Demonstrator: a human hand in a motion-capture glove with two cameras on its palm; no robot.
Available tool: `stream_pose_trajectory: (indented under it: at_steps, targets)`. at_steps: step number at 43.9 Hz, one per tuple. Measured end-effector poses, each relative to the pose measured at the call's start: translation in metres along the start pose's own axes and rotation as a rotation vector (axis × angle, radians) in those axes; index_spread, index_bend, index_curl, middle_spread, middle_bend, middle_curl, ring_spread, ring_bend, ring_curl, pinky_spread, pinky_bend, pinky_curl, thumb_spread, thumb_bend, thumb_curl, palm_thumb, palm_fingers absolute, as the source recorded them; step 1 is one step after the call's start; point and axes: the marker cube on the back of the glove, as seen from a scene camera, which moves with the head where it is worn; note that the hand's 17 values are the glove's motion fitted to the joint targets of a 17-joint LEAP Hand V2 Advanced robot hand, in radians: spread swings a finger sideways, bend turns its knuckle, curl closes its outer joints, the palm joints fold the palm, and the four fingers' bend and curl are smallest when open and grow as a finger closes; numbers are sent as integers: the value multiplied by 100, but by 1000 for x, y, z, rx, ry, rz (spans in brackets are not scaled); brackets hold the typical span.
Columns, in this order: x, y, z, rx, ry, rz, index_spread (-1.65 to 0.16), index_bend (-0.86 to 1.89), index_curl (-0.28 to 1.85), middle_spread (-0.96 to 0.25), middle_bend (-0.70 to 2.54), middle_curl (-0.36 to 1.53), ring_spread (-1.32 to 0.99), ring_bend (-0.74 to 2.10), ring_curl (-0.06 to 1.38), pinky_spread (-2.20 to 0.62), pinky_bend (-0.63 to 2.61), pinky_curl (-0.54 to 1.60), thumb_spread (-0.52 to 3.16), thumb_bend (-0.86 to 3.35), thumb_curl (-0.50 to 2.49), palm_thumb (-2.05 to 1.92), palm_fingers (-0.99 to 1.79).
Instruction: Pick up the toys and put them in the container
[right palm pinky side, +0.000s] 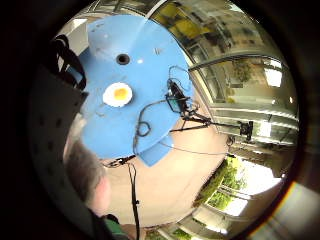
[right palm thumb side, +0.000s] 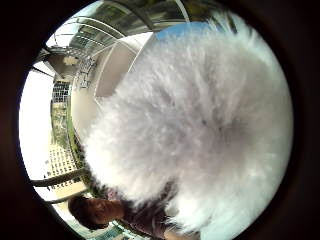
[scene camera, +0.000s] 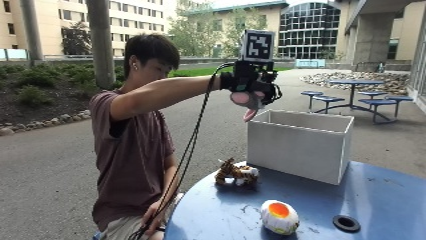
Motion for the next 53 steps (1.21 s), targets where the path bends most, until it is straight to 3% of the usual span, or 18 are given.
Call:
stream_pose_trajectory:
  at_steps: [6,11,21,32,34,35,37,42,53]
  targets:
    - [-70,-41,-42,41,-54,16,-22,99,83,-26,113,62,-47,113,55,-42,99,46,46,16,91,67,69]
    - [-126,-69,-48,61,58,-148,-23,98,88,-27,114,64,-47,115,57,-43,101,46,43,15,93,68,68]
    - [-246,-138,-25,60,116,-273,-25,93,95,-27,114,68,-46,117,59,-42,105,47,42,12,98,69,66]
    - [-320,-186,13,30,71,-312,-28,83,102,-28,109,71,-45,116,60,-42,111,48,45,6,100,66,60]
    - [-326,-188,21,-39,43,-323,-28,72,101,-27,99,68,-43,117,60,-42,117,49,53,3,98,63,47]
    - [-327,-189,24,-70,30,-328,-27,64,98,-25,92,66,-41,112,59,-39,117,49,66,-1,94,54,26]
    - [-329,-189,28,-105,16,-333,-25,27,89,-13,53,57,-28,99,60,-27,138,59,76,-10,86,38,-68]
    - [-321,-186,25,-90,15,-334,-23,-1,64,-1,23,44,-13,62,47,-12,134,52,91,-9,74,20,-70]
    - [-196,-149,11,-48,158,-208,-20,-1,37,6,10,34,0,37,35,2,110,42,109,-3,59,11,-48]
